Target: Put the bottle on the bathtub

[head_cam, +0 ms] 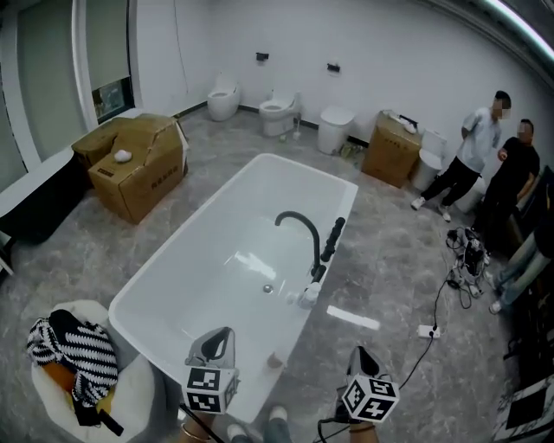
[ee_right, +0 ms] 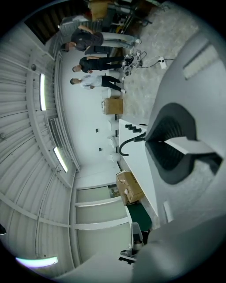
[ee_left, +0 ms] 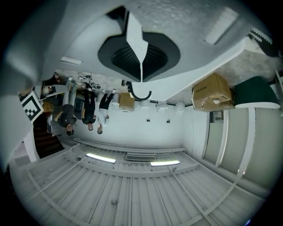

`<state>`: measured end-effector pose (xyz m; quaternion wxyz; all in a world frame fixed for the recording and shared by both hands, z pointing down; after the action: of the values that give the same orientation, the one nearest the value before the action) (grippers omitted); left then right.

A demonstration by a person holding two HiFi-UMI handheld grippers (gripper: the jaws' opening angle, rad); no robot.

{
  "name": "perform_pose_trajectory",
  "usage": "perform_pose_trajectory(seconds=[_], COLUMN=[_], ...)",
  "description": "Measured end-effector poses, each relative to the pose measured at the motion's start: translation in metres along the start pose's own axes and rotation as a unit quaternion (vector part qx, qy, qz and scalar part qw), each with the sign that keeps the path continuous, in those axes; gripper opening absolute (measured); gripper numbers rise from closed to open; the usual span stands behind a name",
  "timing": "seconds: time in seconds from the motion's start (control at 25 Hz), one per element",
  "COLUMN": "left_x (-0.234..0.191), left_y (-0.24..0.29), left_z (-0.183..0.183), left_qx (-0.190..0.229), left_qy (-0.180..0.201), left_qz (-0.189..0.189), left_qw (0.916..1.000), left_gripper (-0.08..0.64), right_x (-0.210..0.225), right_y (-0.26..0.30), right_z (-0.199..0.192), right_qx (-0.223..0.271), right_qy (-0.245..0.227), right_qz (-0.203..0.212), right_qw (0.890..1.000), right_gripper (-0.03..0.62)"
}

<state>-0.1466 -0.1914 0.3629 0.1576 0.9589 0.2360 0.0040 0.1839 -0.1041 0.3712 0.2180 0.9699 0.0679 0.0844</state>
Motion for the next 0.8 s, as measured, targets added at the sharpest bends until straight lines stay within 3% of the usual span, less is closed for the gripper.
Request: perform_pose_trajectory(seconds=[0.44,0.8], left_x=[-0.004,-0.002], left_y=[-0.009,-0.008], left_z=[0.059,0.059], left_qx=[0.087,0.076], left_qy=[0.01,-0.002], left_qz=[0.024,0.028], left_qw=[0.9958,0.9967], left_gripper=[0.008,0.008], right_x=[0.009,0.008], right_y=[-0.019,-0.019], right_z=[0.067,0.069], right_qx=[0.09,0.073], right_qy=[-0.024,-0.043], right_qz=[-0.013,-0.032], right_qw=[0.996,0.996], right_gripper=[0.002,0.002])
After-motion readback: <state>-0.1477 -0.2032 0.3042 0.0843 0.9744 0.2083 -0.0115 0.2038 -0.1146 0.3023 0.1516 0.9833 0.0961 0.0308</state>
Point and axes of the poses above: the fingertips, and each gripper's own axes: y forward along the fingers, x to its right, z out of its top, the point moved 9 cm from there along -y, backward along the fingers, and after that the axes turned 1 degree about x, right-handed, at the moved point
